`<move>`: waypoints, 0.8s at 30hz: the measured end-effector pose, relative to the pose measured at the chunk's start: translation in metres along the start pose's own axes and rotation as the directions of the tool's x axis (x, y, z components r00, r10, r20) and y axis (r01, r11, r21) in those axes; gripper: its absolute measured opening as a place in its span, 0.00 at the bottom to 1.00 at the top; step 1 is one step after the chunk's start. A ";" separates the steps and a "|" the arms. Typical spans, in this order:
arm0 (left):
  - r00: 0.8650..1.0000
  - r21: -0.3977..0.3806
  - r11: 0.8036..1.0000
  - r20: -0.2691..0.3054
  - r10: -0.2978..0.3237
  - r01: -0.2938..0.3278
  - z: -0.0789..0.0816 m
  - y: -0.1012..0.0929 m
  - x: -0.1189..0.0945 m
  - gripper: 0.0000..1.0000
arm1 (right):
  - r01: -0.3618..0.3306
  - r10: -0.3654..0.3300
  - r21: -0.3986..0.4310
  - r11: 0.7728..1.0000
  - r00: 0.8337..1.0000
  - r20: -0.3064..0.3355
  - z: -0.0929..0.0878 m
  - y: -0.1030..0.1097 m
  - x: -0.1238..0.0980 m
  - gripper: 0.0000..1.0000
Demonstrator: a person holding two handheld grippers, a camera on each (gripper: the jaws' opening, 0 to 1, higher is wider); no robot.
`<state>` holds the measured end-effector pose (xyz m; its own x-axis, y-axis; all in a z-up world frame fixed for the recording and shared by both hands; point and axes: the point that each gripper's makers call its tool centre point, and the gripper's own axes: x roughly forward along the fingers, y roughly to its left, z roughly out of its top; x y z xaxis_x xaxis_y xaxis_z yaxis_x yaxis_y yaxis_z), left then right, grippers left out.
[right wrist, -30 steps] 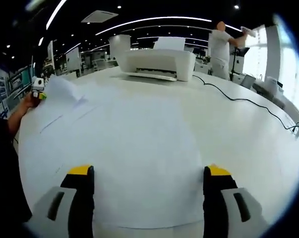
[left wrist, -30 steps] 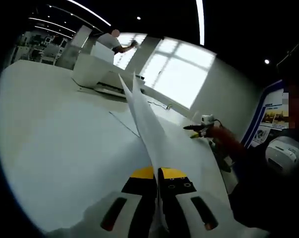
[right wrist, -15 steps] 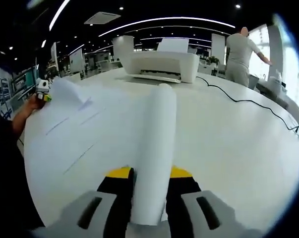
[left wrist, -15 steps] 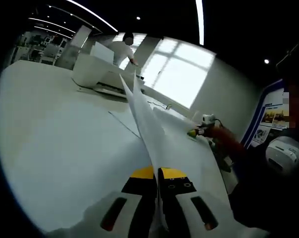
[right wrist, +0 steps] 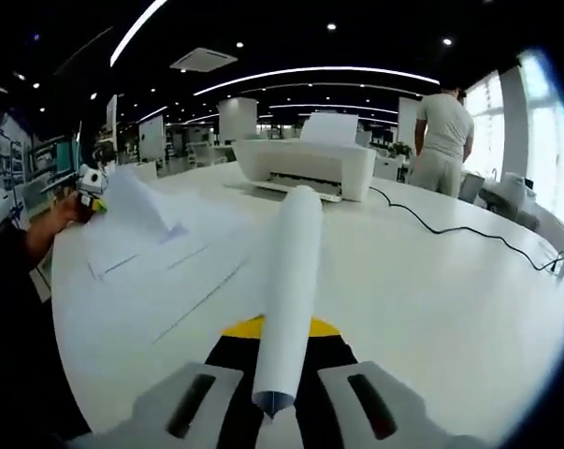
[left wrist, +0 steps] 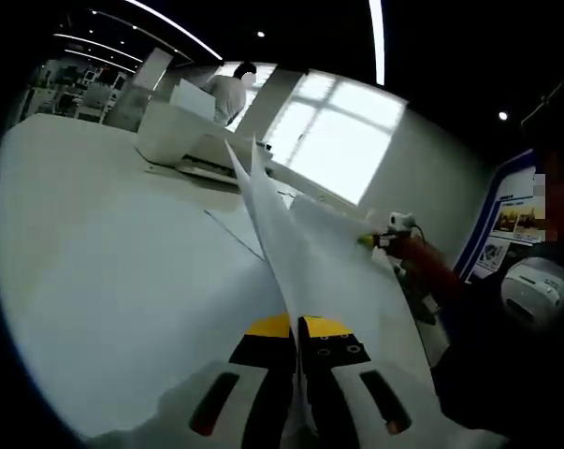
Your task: Organize the stack of printing papers by aligning and flattening the scattered papers on the table
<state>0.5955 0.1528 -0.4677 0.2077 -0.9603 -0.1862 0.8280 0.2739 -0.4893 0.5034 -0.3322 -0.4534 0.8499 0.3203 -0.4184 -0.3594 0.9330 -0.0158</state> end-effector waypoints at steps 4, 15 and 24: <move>1.000 0.000 1.000 0.000 0.000 0.000 0.001 0.003 -0.001 0.07 | -0.022 0.022 0.003 1.000 0.995 0.098 0.021 0.005 -0.005 0.01; 1.000 0.000 1.000 0.000 -0.002 0.002 0.003 0.006 -0.002 0.07 | -0.060 0.065 -0.028 0.998 0.967 0.246 0.060 0.015 -0.014 0.00; 1.000 0.000 1.000 -0.001 -0.002 0.002 0.001 0.004 -0.001 0.07 | -0.138 0.145 -0.046 0.989 0.908 0.393 0.098 0.043 -0.025 0.00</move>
<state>0.5991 0.1550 -0.4680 0.2053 -0.9609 -0.1859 0.8286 0.2717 -0.4894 0.5043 -0.2838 -0.3551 0.8710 0.4907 -0.0253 -0.4908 0.8713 0.0008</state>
